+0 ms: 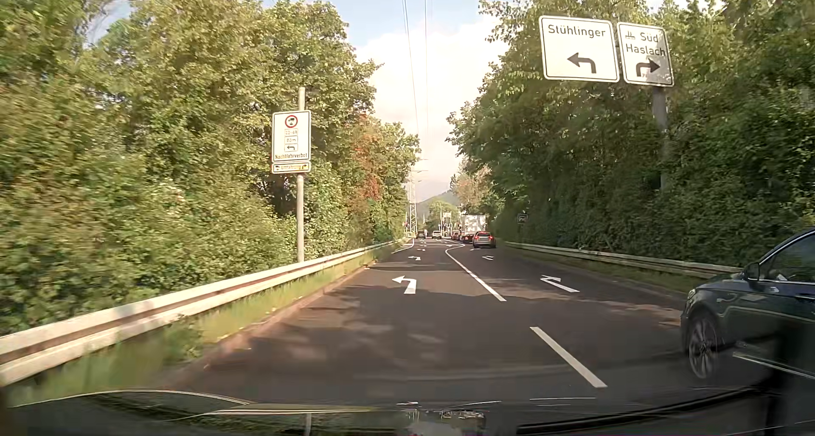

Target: Follow the waypoints while adhering to traffic rules and regulations

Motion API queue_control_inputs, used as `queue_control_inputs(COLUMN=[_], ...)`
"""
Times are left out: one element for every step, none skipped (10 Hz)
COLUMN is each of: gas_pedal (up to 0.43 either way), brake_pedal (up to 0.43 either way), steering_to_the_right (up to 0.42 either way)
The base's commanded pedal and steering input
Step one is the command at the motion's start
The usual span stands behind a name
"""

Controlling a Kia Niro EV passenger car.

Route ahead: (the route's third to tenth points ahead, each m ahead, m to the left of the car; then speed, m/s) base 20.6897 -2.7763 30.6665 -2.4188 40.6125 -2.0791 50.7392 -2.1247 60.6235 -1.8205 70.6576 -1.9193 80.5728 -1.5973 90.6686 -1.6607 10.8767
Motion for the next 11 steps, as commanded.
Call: queue_control_inputs(gas_pedal=[0.087,0.087,0.087,0.087,0.087,0.087,0.087,0.087,0.087,0.087,0.079], brake_pedal=[0.000,0.000,0.000,0.000,0.000,0.000,0.000,0.000,0.000,0.000,0.000], steering_to_the_right=[-0.001,-0.001,-0.001,-0.001,-0.001,-0.001,-0.001,-0.001,-0.001,-0.001,-0.001])
